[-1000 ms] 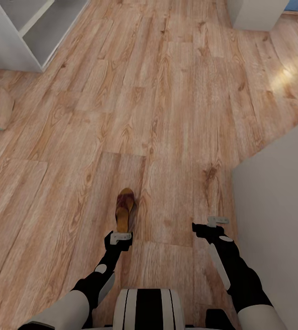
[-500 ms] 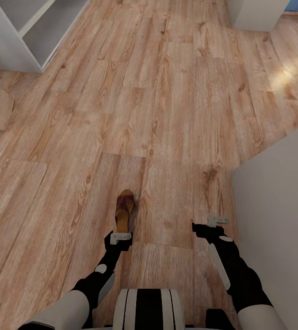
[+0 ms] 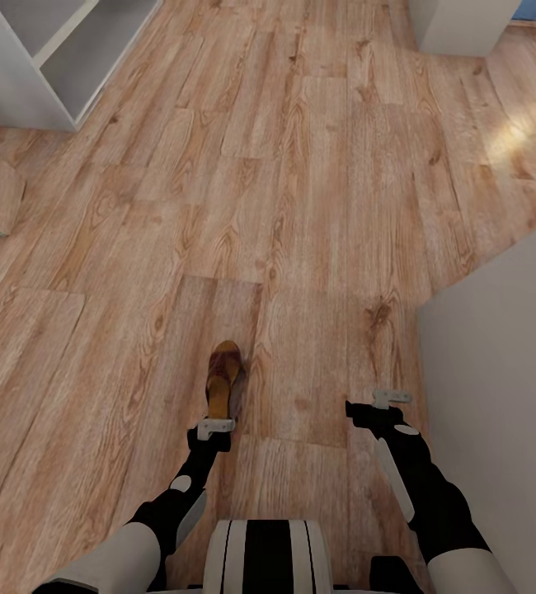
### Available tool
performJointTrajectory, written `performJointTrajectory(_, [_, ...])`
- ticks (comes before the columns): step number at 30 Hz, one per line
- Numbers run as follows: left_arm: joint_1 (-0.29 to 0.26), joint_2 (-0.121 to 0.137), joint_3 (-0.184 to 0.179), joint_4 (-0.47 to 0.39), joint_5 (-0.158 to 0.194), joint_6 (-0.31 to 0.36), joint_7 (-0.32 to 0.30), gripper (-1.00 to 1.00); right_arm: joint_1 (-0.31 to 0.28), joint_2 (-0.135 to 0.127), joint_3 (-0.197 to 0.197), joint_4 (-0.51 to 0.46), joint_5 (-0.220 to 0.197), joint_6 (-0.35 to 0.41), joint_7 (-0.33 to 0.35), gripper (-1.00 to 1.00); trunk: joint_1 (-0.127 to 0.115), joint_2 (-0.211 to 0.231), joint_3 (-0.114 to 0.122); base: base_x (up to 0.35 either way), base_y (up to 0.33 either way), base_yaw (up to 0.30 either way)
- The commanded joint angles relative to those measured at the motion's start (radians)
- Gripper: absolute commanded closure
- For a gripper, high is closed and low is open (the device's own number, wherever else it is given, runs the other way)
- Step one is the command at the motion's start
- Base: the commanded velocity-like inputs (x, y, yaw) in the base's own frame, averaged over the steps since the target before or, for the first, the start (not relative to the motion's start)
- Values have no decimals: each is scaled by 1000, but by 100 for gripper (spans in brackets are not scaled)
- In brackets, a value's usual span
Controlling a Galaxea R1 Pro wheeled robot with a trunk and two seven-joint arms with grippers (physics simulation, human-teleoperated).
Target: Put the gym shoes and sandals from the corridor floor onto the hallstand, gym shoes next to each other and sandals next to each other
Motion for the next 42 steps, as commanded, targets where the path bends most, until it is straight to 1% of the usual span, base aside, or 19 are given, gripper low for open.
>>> performJointTrajectory(1, [-1,1,-7,1,3,-3,7,100,0,1,-1,-1,-8,4,-6,-100,0,0,0,0,0,0])
performJointTrajectory(20, [-1,1,-8,0,3,-3,7,100,0,1,-1,-1,-8,4,-6,-100,0,0,0,0,0,0])
performJointTrajectory(27, [-1,1,-8,-34,5,-2,7,100,0,1,-1,-1,-8,4,-5,-100,0,0,0,0,0,0])
performJointTrajectory(30, [-1,1,-8,-70,5,1,9,100,0,1,-1,-2,-8,4,-5,-100,0,0,0,0,0,0])
performJointTrajectory(33, [-1,2,-5,-136,4,16,10,100,0,1,-1,-3,-8,4,-5,-100,0,0,0,0,0,0])
performJointTrajectory(36, [-1,8,-2,-204,3,88,10,100,0,1,-1,-3,-8,4,-6,-100,0,0,0,0,0,0])
performJointTrajectory(37, [-1,16,-2,-252,3,140,10,100,0,1,-1,-3,-8,4,-5,-100,0,0,0,0,0,0])
performJointTrajectory(39, [-1,33,-2,-379,4,267,10,100,0,1,-1,-3,-8,4,-5,-100,0,0,0,0,0,0])
performJointTrajectory(40, [-1,42,-2,-486,4,373,10,100,0,1,-1,-3,-8,4,-5,-100,0,0,0,0,0,0])
performJointTrajectory(41, [-1,47,-2,-555,5,441,9,100,0,1,0,-3,-8,4,-5,-100,0,0,0,0,0,0])
performJointTrajectory(42, [-1,48,-2,-589,5,472,9,100,0,1,0,-3,-8,4,-5,-100,0,0,0,0,0,0])
